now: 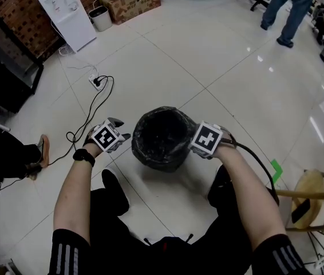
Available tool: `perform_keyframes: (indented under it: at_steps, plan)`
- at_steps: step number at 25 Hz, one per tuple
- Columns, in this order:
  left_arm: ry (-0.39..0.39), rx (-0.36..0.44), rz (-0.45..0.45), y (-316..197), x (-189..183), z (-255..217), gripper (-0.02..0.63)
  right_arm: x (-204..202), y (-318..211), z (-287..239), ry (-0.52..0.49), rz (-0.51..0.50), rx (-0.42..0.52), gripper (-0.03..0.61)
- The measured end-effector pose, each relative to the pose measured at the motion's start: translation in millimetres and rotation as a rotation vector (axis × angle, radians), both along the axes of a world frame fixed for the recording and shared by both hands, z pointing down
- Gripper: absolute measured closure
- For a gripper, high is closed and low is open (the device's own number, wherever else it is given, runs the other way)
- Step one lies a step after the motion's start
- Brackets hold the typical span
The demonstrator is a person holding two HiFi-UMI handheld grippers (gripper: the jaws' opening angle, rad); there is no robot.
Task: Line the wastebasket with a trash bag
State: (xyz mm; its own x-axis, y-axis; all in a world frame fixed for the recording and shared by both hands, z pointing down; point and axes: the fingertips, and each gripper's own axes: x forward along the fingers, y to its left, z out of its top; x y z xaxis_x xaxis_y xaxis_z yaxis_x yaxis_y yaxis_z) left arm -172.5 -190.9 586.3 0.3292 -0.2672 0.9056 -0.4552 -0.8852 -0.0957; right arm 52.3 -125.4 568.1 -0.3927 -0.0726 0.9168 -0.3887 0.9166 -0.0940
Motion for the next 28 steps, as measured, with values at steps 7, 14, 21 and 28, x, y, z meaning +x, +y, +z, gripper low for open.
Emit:
perform_keyframes:
  at_steps: [7,14,21,28]
  plan:
    - [0.055,0.053,-0.152,-77.3,13.6,19.6,0.431,12.2,24.2,38.2,0.043,0.016,-0.116,0.437]
    - [0.115,0.001,-0.211,-101.4,28.5,52.3,0.433,-2.1,15.5,52.5,-0.013,0.111,-0.083,0.437]
    - [0.124,-0.029,-0.207,-98.5,34.6,73.0,0.450,11.6,25.0,65.5,0.063,0.102,-0.148,0.440]
    - [0.142,-0.029,-0.221,-101.9,35.9,79.1,0.466,15.6,31.2,86.5,0.089,0.079,-0.144,0.433]
